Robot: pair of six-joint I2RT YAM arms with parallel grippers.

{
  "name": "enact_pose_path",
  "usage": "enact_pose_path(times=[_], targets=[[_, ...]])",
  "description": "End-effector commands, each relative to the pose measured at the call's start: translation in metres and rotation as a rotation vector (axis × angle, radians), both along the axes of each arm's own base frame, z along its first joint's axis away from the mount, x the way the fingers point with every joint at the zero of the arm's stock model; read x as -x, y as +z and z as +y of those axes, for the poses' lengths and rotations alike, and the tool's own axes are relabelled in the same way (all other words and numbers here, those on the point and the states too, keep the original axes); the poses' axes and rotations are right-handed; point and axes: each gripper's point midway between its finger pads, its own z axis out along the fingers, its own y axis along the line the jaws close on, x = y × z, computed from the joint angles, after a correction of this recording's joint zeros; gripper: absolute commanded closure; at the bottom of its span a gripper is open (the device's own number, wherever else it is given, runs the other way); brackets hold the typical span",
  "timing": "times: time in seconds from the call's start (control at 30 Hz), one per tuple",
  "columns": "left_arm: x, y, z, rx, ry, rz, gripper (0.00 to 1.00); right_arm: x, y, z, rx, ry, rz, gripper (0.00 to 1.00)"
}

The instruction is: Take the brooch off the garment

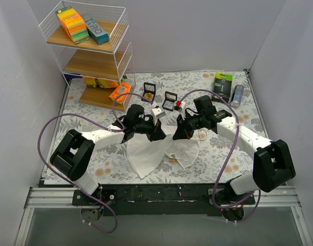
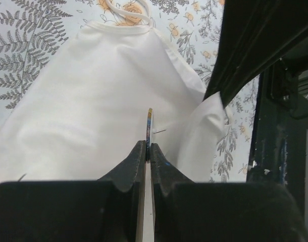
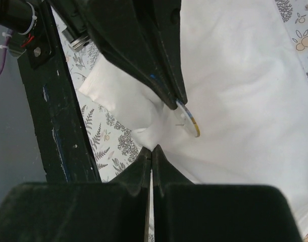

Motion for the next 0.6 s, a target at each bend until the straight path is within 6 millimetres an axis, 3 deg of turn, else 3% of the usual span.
enact_pose_path(times=[0.0,0.1,0.13,0.17,0.23,0.37,0.43,0.57], targets=[[-0.01,0.018,0.011,-0.038,0.016,-0.176,1.0,0.014,0.014,-0.005,-0.011,0.07,-0.052,0.99],[-0.022,0.034,0.019,0.016,0.091,-0.104,1.0,0.03,0.002,-0.014,0.011,0.112,-0.045,0.9],[-0.017,0.043,0.017,0.064,0.082,-0.022,1.0,0.032,0.001,-0.016,0.011,0.115,-0.047,0.76],[-0.023,0.053,0.022,0.099,0.096,-0.004,1.0,0.033,0.005,-0.016,0.003,0.111,-0.057,0.69],[-0.013,0.066,0.021,0.16,0.048,0.069,1.0,0.018,0.015,-0.016,-0.009,0.055,-0.095,0.58],[0.006,0.086,0.017,0.258,-0.01,0.222,1.0,-0.009,0.042,-0.008,-0.11,-0.036,-0.03,0.51],[0.014,0.084,0.018,0.276,-0.022,0.291,1.0,-0.017,0.055,-0.004,-0.166,-0.041,-0.009,0.49],[0.02,0.09,0.017,0.319,-0.043,0.337,1.0,-0.03,0.062,0.007,-0.217,-0.044,0.012,0.42]])
